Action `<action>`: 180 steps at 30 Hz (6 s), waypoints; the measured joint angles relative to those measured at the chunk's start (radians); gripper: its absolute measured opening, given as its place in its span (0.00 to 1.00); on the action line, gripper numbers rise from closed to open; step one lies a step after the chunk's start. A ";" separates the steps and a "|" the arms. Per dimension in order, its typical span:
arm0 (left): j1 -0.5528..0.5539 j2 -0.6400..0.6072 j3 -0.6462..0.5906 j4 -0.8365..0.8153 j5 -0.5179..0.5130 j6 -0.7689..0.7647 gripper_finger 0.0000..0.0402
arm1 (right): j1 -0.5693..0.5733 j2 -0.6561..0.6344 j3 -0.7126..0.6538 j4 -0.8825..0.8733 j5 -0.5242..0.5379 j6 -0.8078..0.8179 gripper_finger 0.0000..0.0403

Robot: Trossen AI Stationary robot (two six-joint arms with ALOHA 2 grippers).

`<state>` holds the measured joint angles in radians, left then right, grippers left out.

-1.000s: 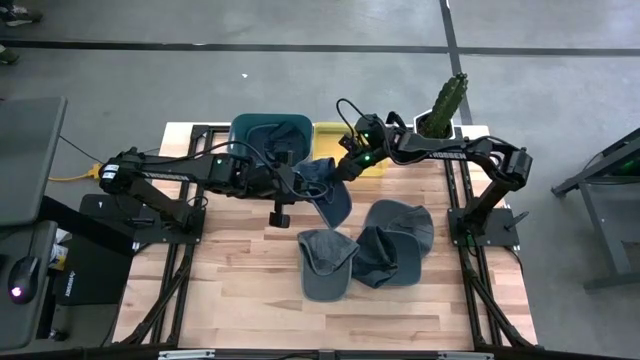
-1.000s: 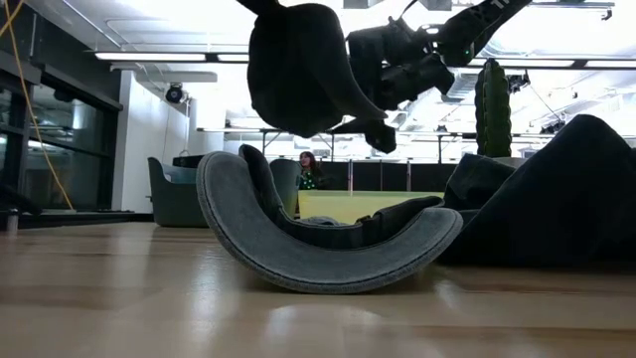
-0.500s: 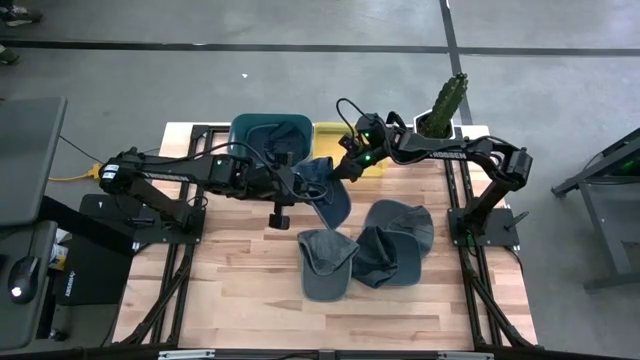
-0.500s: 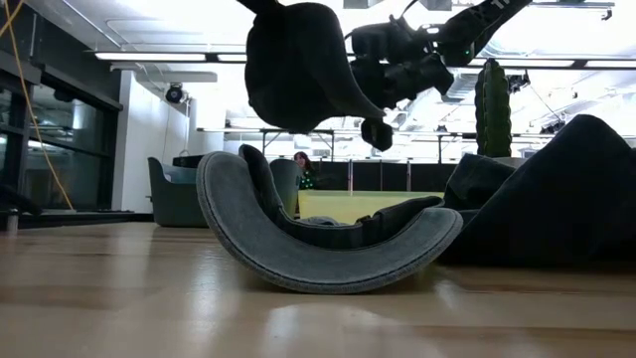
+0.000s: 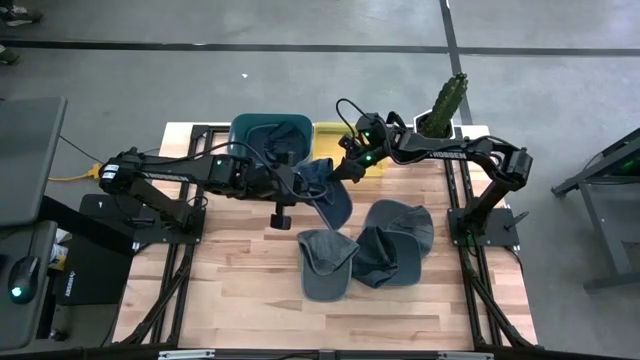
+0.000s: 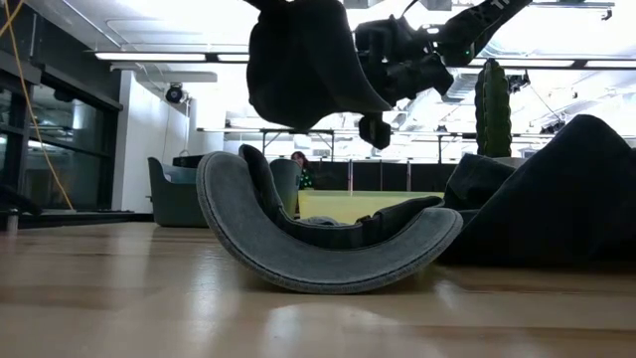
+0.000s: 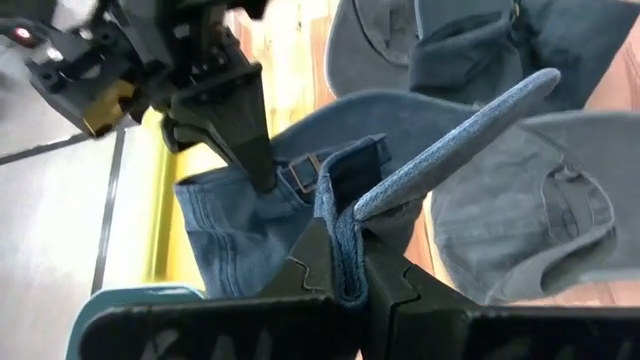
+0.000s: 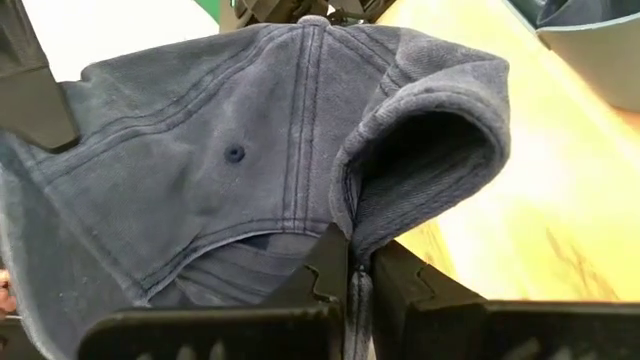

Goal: Pick & Place hat
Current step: Put the top blue cap into the blue bin

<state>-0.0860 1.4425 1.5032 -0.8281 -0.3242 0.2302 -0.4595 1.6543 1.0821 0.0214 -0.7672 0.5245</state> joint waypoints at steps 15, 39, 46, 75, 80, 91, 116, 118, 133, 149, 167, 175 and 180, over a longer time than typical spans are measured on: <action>0.000 0.000 0.001 0.002 -0.047 -0.071 0.32 | -0.009 0.000 0.000 0.049 0.002 0.014 0.02; -0.001 -0.105 0.154 -0.551 -0.632 -0.938 0.41 | -0.037 -0.031 0.000 0.226 0.332 0.080 0.02; -0.001 -0.184 -0.018 -0.485 -0.710 -1.171 0.38 | -0.037 -0.143 0.000 0.261 0.595 0.073 0.02; 0.053 -0.162 -0.621 1.820 -0.318 -0.311 0.38 | -0.045 -0.420 0.000 0.578 0.802 0.071 0.02; 0.130 -0.033 -0.619 2.048 -0.111 -0.309 0.38 | -0.045 -0.421 0.025 0.588 0.748 0.131 0.02; 0.160 0.144 -0.527 2.236 -0.048 -0.265 0.38 | -0.037 -0.420 0.093 0.515 0.724 0.133 0.02; 0.158 0.155 -0.473 2.100 -0.137 -0.123 0.38 | -0.093 -0.458 0.095 0.468 0.669 0.149 0.02; 0.158 0.155 -0.473 2.100 -0.139 -0.121 0.38 | -0.106 -0.467 0.095 0.457 0.647 0.153 0.02; 0.159 0.155 -0.473 2.120 -0.140 -0.102 0.38 | -0.062 -0.470 0.095 0.394 0.651 0.149 0.02; 0.159 0.155 -0.343 2.053 -0.135 -0.025 0.38 | -0.027 -0.454 0.095 0.387 0.684 0.151 0.02; 0.159 0.218 -0.238 2.028 -0.142 -0.015 0.38 | 0.047 -0.397 0.095 0.436 0.732 0.152 0.02; 0.159 0.220 -0.221 2.028 -0.135 0.005 0.38 | 0.037 -0.388 0.096 0.415 0.722 0.149 0.02; 0.159 0.220 -0.210 2.020 -0.134 0.019 0.38 | 0.041 -0.363 0.097 0.417 0.723 0.148 0.02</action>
<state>0.0727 1.6623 1.2934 1.1921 -0.4583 0.2491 -0.4188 1.2910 1.1793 0.4381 -0.0441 0.6724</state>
